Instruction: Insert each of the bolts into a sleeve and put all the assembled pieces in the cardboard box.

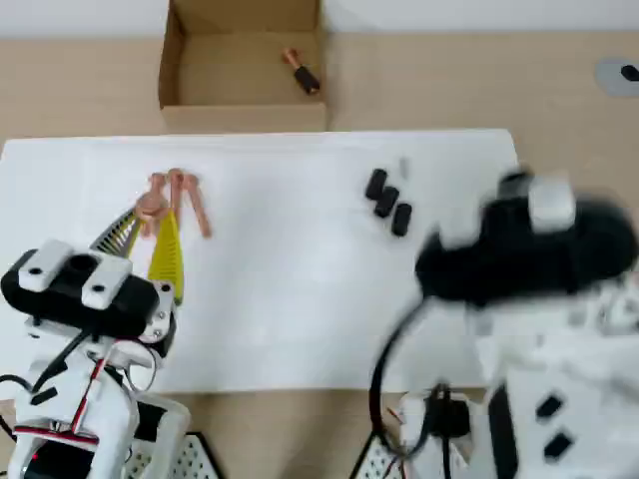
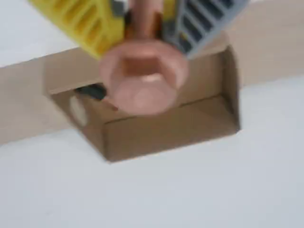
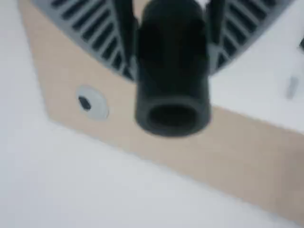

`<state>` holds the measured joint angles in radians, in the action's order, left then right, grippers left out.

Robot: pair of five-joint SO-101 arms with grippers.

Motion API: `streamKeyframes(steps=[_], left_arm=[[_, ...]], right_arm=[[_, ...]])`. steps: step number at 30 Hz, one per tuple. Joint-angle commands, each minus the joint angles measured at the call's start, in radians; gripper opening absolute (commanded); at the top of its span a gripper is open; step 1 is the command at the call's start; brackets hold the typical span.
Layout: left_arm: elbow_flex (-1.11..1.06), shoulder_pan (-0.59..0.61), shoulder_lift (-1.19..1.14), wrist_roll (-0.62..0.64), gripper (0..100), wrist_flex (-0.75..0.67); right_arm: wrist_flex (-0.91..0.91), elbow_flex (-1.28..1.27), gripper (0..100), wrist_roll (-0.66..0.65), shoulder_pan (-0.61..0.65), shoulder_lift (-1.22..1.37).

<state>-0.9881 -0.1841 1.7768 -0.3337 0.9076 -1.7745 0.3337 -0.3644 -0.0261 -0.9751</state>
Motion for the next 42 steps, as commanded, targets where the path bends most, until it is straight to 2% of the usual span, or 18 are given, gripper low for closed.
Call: streamKeyframes(steps=[1, 4, 7, 10, 12, 18, 21, 26, 34, 39, 42], left_arm=[[0.049, -0.071, -0.001, -0.009, 1, -0.011], [0.048, -0.135, -0.002, -0.009, 1, -0.017], [0.046, -0.167, -0.007, -0.005, 1, -0.078], [0.046, -0.175, -0.054, -0.002, 1, -0.138], [0.055, -0.196, -0.116, 0.020, 1, -0.180], [0.124, -0.284, -0.285, 0.097, 1, -0.281], [0.169, -0.336, -0.352, 0.109, 1, -0.315], [0.233, -0.382, -0.421, 0.107, 1, -0.376], [0.322, -0.433, -0.493, 0.103, 1, -0.479], [0.339, -0.474, -0.559, 0.100, 1, -0.568], [0.336, -0.534, -0.605, 0.048, 1, -0.583]], right_arm=[[-0.014, -0.216, 1.0, 0.020, 0.028, -0.186], [-0.014, -0.375, 1.0, 0.126, 0.084, -0.306], [0.041, -0.536, 1.0, 0.319, 0.114, -0.401], [0.193, -0.688, 1.0, 0.588, 0.125, -0.503], [0.342, -0.812, 1.0, 0.681, 0.128, -0.576], [0.735, -1.253, 1.0, 0.680, 0.248, -0.812], [0.865, -1.455, 1.0, 0.605, 0.337, -0.934], [1.039, -1.587, 1.0, 0.568, 0.366, -0.932], [1.102, -1.675, 1.0, 0.572, 0.446, -0.946], [1.131, -1.681, 1.0, 0.572, 0.453, -0.946], [1.203, -1.681, 1.0, 0.572, 0.453, -0.946]])
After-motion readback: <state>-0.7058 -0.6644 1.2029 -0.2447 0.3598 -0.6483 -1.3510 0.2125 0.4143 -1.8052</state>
